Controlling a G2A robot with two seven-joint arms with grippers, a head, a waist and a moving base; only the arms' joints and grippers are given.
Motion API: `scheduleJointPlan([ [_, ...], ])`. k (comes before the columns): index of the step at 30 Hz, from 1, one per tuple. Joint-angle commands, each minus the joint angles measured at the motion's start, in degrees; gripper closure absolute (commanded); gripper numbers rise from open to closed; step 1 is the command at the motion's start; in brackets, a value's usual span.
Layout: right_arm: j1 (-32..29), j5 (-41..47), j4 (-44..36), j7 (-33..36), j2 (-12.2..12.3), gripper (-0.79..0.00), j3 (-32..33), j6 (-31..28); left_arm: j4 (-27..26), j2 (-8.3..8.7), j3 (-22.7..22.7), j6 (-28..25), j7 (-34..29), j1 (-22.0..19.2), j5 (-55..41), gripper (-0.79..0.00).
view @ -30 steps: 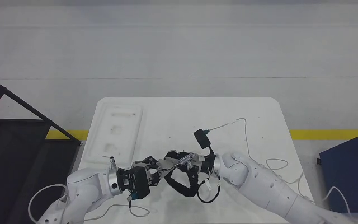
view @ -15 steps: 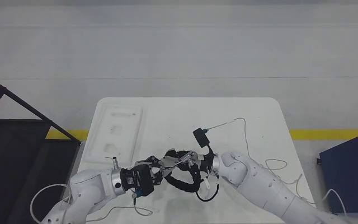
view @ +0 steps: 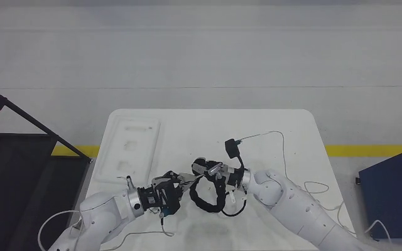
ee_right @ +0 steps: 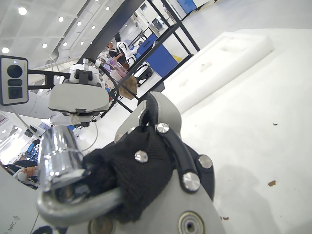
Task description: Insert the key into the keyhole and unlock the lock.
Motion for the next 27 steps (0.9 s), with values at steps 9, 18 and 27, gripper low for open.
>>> scheduleJointPlan([
  [9, -0.54, -4.96, 0.12, 2.28, 0.09, 0.0, 3.41, 5.54, 0.54, 0.02, -2.33, 1.15, 1.41, 0.87, -2.0, 0.0],
  [18, 4.38, -33.94, -6.07, 17.74, 1.56, 0.0, 6.34, 25.3, 1.66, 0.33, -8.7, 1.87, 4.33, 3.98, -6.08, 0.0],
  [27, 8.02, -63.06, -17.87, 51.98, 2.29, 0.0, 3.72, 35.66, 4.08, 0.48, -16.24, 1.8, 6.39, 7.07, -11.73, 0.0],
])
